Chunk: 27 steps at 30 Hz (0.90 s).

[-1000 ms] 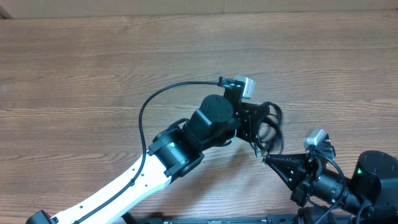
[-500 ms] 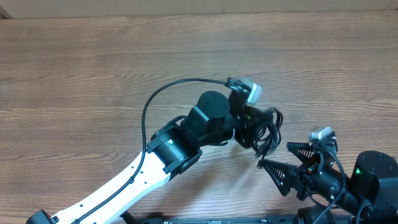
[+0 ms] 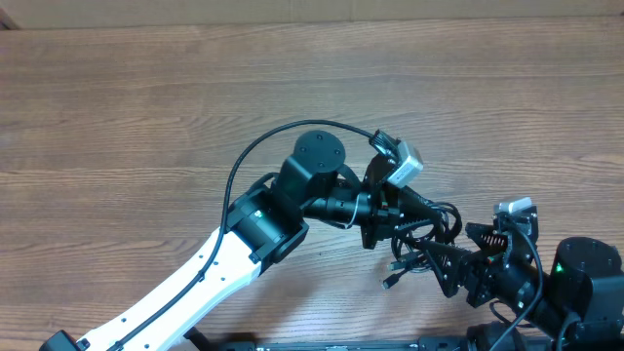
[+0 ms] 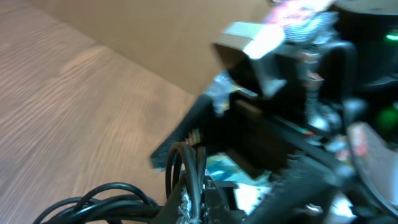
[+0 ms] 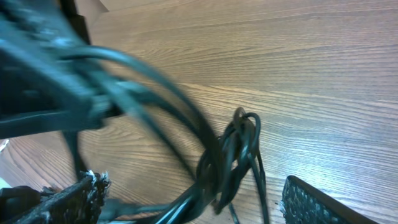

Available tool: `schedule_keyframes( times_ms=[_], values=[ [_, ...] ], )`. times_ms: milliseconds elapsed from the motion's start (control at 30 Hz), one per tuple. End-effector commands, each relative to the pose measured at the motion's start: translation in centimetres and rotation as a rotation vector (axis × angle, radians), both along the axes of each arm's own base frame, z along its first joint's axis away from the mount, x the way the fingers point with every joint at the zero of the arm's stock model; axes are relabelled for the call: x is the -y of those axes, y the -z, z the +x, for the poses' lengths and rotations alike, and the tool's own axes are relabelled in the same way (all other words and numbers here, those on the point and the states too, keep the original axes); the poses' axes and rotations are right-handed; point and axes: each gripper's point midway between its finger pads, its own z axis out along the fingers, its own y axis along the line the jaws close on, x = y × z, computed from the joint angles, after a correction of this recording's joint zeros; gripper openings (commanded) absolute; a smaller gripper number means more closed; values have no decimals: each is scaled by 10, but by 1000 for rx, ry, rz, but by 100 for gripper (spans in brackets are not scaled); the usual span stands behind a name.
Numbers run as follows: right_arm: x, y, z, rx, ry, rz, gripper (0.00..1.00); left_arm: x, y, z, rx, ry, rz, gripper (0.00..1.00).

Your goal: Untangle cables

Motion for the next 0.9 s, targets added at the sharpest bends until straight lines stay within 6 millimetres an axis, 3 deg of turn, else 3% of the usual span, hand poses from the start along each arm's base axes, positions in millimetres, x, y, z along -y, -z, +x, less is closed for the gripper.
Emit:
schedule_keyframes(
  times_ms=[0,33,133,233,867],
  values=[
    [7,-5,3,19,49,-8,89,-13,-25,-46,-1,268,-90,4],
    [13,-4,6,4,100,-6,89,-16,-27,-51,-6,304,-98,4],
    [58,10,16,-102,466,17,91,-26,-31,-67,-32,412,-114,4],
    [82,21,11,-157,642,3,92,-33,-33,-70,-53,448,-116,4],
    [98,28,6,-197,778,25,100,-55,-34,-22,-190,297,-78,4]
  ],
)
